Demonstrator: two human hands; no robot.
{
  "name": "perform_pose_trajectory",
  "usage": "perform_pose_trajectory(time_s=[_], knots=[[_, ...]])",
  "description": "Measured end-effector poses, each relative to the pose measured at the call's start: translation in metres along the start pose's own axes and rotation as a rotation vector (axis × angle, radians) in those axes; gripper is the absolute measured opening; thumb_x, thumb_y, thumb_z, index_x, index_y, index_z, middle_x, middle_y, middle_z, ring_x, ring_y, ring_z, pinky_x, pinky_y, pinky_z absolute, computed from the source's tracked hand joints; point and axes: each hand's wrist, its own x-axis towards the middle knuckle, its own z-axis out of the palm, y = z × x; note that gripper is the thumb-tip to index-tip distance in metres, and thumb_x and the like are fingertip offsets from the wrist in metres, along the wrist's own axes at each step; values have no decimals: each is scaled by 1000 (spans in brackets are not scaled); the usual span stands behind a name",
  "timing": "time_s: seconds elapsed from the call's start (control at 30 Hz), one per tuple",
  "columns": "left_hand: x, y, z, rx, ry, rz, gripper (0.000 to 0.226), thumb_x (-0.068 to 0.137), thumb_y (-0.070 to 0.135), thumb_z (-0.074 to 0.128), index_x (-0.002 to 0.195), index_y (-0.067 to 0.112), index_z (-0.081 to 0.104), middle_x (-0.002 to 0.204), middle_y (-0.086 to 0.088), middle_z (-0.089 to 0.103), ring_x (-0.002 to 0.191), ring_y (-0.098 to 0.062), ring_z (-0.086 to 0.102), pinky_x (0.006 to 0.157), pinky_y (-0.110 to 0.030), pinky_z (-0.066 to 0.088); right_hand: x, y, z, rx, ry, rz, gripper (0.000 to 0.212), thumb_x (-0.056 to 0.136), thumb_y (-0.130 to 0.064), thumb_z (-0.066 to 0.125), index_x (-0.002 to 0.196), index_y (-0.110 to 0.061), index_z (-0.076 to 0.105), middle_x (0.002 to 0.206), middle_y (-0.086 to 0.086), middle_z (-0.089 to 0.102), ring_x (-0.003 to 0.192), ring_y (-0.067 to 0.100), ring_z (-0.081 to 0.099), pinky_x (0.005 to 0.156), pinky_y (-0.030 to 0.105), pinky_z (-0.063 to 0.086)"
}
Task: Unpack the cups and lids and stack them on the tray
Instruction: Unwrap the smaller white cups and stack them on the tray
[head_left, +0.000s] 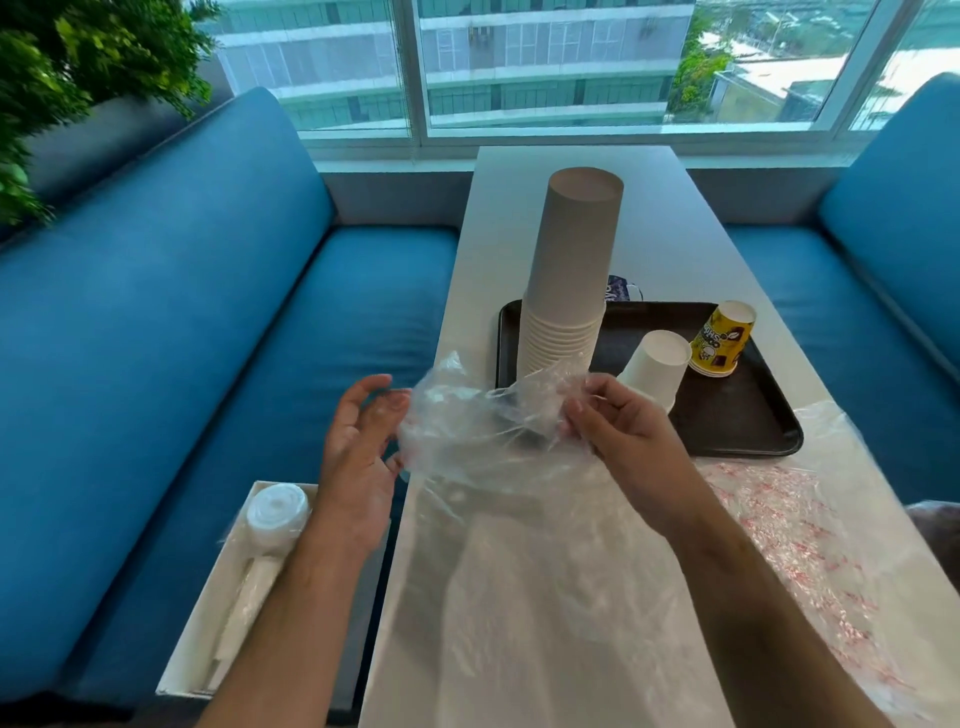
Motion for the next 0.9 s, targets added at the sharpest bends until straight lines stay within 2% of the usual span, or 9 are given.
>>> perform_pose_trajectory(time_s=[0.13, 0.23, 0.33, 0.4, 0.5, 0.6, 0.67, 0.73, 0.9], knots=[[4, -1, -6, 238, -130, -27, 43, 58, 39, 84, 97, 27, 72, 91, 6, 72, 89, -13, 63, 77, -32, 42, 4, -4, -6, -133, 122, -37, 30, 100, -7, 56, 120, -27, 46, 91, 10, 74, 84, 20, 71, 78, 33, 61], [2, -4, -5, 285, -218, -137, 39, 67, 35, 86, 102, 24, 71, 83, 2, 72, 79, -14, 58, 70, -30, 38, 5, -6, -10, -275, 162, -134, 24, 103, -4, 50, 113, -25, 53, 102, 3, 70, 88, 15, 71, 72, 25, 59], [-1, -7, -2, 346, -283, -377, 48, 78, 43, 68, 115, 12, 66, 76, -3, 67, 70, -14, 53, 66, -30, 36, 5, -8, -16, -398, 162, -171, 29, 104, 3, 43, 110, -13, 66, 106, -9, 68, 91, 6, 66, 73, 14, 53], [-1, -12, -2, 407, -370, -522, 57, 84, 53, 68, 121, 10, 68, 82, -7, 65, 72, -16, 54, 68, -31, 37, 5, -11, -20, -417, 126, -109, 37, 105, 1, 42, 114, -23, 70, 119, -15, 67, 105, -1, 62, 82, 11, 50], [-2, -18, 3, 417, -384, -576, 56, 75, 57, 77, 110, 14, 76, 101, -10, 66, 86, -21, 57, 76, -32, 41, 6, -15, -28, -293, 67, 42, 41, 102, -3, 51, 119, -35, 71, 130, -22, 63, 123, 2, 57, 101, 26, 46], [1, -20, 12, 356, -357, -569, 56, 55, 51, 86, 98, 16, 76, 102, -8, 75, 88, -18, 67, 81, -33, 46, 2, -24, -36, -84, -31, 135, 45, 92, 2, 62, 126, -26, 69, 136, -12, 62, 107, 16, 70, 97, 42, 55], [1, -18, 18, 362, -406, -611, 45, 66, 50, 74, 96, 17, 73, 91, -2, 77, 85, -18, 67, 78, -33, 46, -1, -29, -42, 31, -112, 163, 54, 85, 10, 64, 131, -19, 64, 142, -4, 58, 83, 16, 74, 83, 35, 61], [4, -15, 19, 382, -496, -692, 54, 75, 62, 60, 95, 14, 76, 88, -6, 75, 81, -19, 62, 73, -33, 41, -2, -31, -49, 87, -170, 159, 67, 76, 11, 70, 135, -18, 61, 146, 2, 55, 73, 17, 72, 73, 29, 61], [10, -12, 15, 411, -634, -707, 83, 75, 84, 43, 95, 13, 81, 104, -15, 74, 82, -21, 58, 75, -32, 41, -4, -32, -68, 150, -262, 159, 95, 68, 17, 67, 149, -26, 44, 150, -13, 49, 92, 34, 74, 71, 37, 64]])
